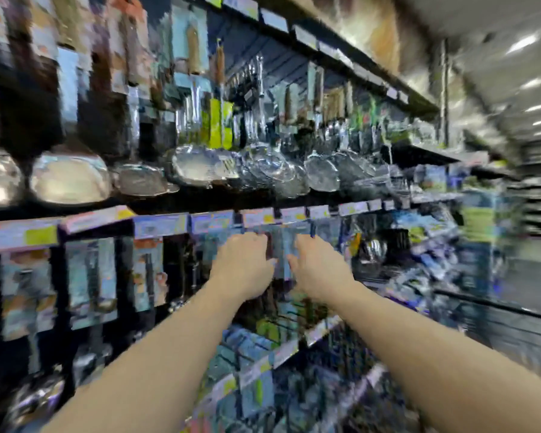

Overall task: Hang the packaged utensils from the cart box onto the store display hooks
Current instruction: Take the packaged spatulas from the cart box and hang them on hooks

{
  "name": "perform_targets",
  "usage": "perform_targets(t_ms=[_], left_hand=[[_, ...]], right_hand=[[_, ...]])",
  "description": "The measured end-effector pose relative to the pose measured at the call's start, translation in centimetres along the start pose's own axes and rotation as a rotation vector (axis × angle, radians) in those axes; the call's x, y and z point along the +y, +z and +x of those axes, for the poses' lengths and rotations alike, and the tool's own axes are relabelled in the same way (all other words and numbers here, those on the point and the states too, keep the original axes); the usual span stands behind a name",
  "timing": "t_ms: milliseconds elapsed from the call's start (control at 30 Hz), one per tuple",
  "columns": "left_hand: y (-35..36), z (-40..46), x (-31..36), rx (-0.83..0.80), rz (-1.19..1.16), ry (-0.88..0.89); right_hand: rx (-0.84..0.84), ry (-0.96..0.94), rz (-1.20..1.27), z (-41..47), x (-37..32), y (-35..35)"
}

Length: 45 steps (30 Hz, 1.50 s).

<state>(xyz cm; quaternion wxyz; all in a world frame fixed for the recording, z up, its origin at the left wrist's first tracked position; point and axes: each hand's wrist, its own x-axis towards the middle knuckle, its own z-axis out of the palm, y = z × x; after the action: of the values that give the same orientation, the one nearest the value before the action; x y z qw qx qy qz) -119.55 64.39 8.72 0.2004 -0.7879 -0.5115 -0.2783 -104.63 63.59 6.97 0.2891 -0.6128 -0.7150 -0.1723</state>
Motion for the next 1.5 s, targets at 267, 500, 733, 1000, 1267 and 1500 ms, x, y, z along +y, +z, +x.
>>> perform_targets(t_ms=[267,500,733,1000,1267,1500], left_hand=[[15.0,5.5,17.9,-0.273,-0.160,0.146],[29.1,11.2,29.7,-0.409,-0.237,0.301],[40.6,16.9,39.0,-0.537,-0.340,0.466],[52.5,18.9,48.6,-0.686,-0.400,0.524],[63.9,17.3,54.0,-0.867,-0.406,0.401],[73.8,14.5,54.2,-1.018,-0.426,0.369]], right_hand=[[-0.171,0.402,-0.010,-6.1,22.9,3.8],[-0.273,0.643,-0.142,-8.4,37.8,8.7],[-0.284,0.919,-0.121,-8.7,49.7,13.9],[-0.389,1.121,-0.091,-11.6,62.5,19.8],[-0.547,1.188,0.054,-15.7,72.5,29.7],[-0.583,1.400,0.236,-19.8,74.1,39.7]])
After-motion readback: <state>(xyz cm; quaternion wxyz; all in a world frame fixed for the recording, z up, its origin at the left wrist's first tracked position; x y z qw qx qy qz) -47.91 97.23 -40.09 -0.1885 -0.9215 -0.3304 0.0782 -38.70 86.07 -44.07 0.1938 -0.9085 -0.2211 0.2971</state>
